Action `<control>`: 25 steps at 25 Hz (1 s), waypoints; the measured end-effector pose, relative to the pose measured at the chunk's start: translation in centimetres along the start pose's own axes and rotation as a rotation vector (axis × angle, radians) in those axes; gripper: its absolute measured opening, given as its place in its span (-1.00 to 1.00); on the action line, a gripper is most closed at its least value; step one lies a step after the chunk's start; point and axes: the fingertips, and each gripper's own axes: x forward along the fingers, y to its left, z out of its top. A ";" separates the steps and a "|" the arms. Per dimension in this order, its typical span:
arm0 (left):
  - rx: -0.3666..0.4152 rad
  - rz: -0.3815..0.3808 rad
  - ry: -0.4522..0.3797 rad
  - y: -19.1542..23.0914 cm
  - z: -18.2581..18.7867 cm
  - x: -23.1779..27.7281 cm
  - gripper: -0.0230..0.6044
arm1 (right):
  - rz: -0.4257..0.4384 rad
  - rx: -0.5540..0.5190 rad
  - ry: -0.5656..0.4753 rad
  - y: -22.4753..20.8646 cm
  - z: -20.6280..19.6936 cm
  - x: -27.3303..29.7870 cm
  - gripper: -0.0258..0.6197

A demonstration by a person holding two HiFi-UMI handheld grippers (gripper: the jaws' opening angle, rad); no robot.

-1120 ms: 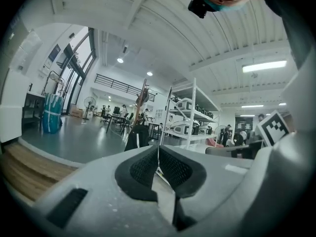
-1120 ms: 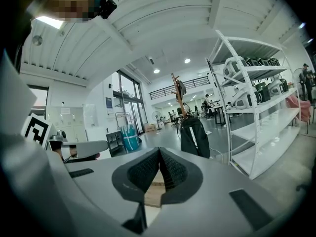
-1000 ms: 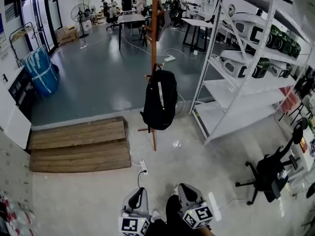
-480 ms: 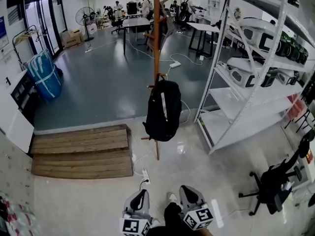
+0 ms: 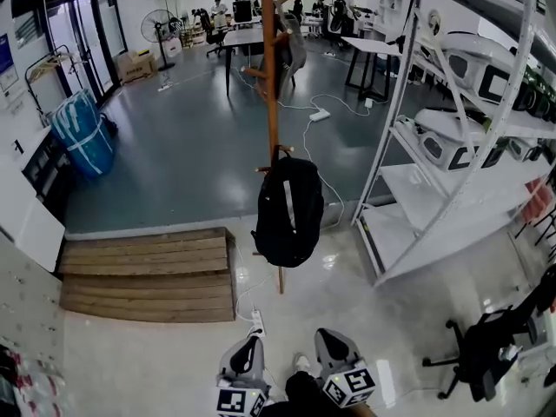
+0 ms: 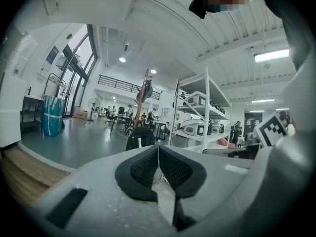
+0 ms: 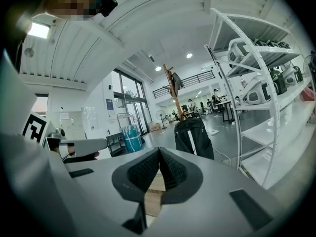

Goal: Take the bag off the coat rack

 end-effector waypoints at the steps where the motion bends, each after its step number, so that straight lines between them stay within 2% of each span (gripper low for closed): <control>1: 0.001 0.007 0.001 -0.1 0.1 1.0 -0.86 | 0.006 -0.002 0.004 -0.8 0.3 0.5 -0.88; 13: -0.003 0.092 -0.014 -1.4 1.6 10.2 -0.86 | 0.063 -0.021 0.019 -9.4 2.9 5.5 -0.88; 20: -0.004 0.111 -0.010 -1.1 2.0 12.3 -0.86 | 0.068 -0.005 0.030 -11.0 4.0 6.9 -0.88; 25: -0.014 0.124 -0.049 0.4 2.4 14.5 -0.86 | 0.062 -0.005 0.035 -11.8 4.3 8.8 -0.88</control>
